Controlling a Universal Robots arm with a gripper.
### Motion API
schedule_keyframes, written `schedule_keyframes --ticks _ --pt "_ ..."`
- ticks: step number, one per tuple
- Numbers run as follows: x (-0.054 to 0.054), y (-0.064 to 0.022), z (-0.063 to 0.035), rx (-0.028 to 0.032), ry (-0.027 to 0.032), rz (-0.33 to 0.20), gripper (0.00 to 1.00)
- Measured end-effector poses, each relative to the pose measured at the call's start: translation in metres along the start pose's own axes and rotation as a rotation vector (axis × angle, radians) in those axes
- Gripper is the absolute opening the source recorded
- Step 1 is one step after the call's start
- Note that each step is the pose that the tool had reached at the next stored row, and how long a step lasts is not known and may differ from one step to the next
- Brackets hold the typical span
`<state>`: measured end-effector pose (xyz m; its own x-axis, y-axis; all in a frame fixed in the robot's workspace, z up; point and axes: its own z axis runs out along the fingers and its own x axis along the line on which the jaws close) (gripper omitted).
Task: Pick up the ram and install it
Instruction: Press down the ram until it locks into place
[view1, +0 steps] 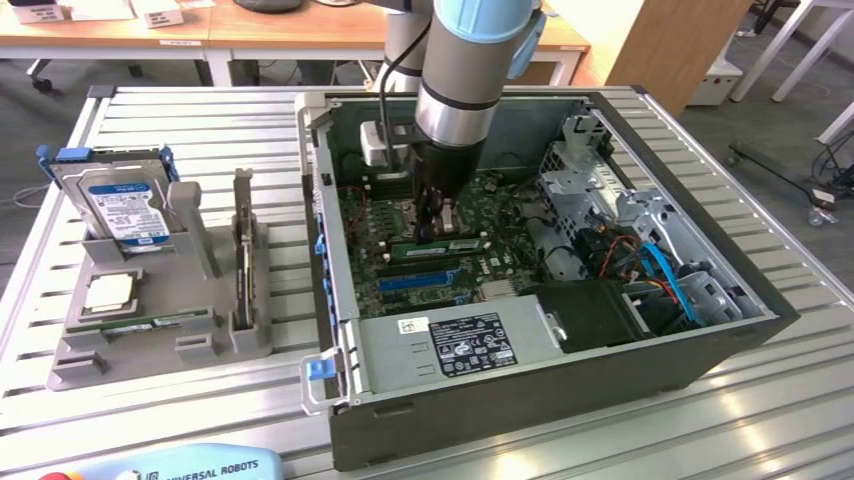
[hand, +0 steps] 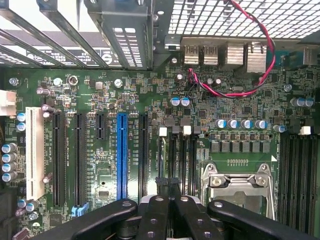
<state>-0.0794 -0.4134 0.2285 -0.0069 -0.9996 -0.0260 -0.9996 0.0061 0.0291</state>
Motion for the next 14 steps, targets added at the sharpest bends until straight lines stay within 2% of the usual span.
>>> schedule_keyframes --ticks 14 --pt "0.0001 -0.0001 0.0027 0.0005 0.0002 0.000 0.10"
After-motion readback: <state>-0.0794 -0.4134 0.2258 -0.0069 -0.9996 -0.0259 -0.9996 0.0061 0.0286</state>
